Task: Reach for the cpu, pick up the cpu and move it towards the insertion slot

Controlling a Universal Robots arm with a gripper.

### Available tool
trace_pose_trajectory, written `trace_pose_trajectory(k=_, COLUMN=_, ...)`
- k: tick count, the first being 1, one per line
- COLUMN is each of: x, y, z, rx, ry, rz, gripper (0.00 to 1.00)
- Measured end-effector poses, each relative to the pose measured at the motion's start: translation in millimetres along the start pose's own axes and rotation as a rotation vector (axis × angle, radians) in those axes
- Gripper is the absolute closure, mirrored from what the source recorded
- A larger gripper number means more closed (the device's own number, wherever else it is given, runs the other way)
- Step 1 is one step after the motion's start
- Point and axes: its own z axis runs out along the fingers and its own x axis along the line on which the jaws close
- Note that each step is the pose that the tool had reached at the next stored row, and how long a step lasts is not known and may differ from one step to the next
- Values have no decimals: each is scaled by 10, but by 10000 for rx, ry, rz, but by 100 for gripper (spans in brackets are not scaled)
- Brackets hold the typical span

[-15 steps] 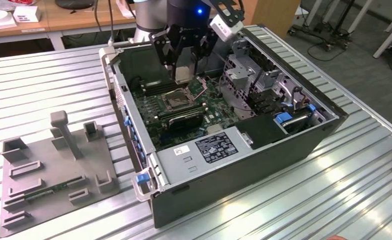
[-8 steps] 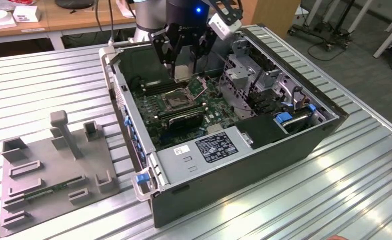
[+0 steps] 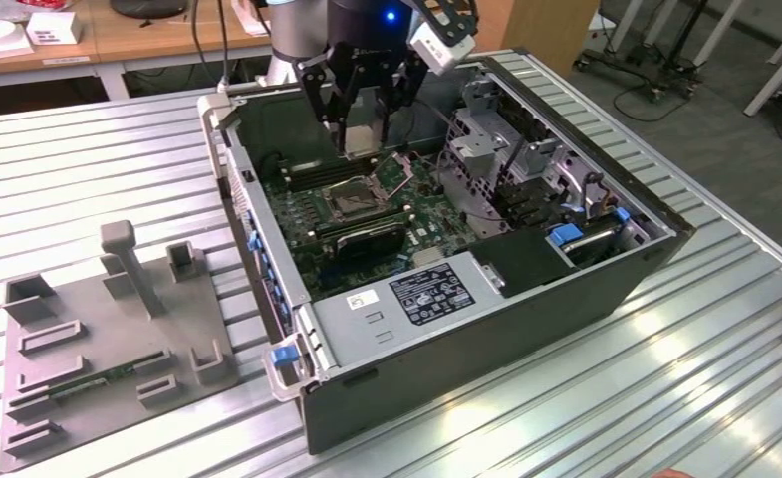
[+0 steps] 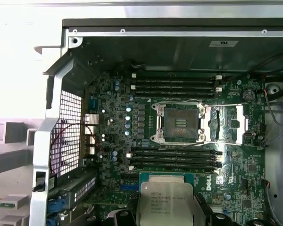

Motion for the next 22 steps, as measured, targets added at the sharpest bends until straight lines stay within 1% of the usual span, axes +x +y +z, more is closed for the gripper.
trace_pose_trajectory(k=7, x=0, y=6, z=1, rx=0, ry=-1, rz=1, gripper=47)
trace_pose_trajectory(k=11, x=0, y=21, z=2, rx=0, ry=0, rz=1, gripper=47)
trace_pose_trajectory(k=17, x=-1, y=74, z=8, rx=-1, ry=-1, rz=0, gripper=47)
trace_pose_trajectory(k=22, x=-3, y=144, z=16, rx=0, ry=-1, rz=1, gripper=47)
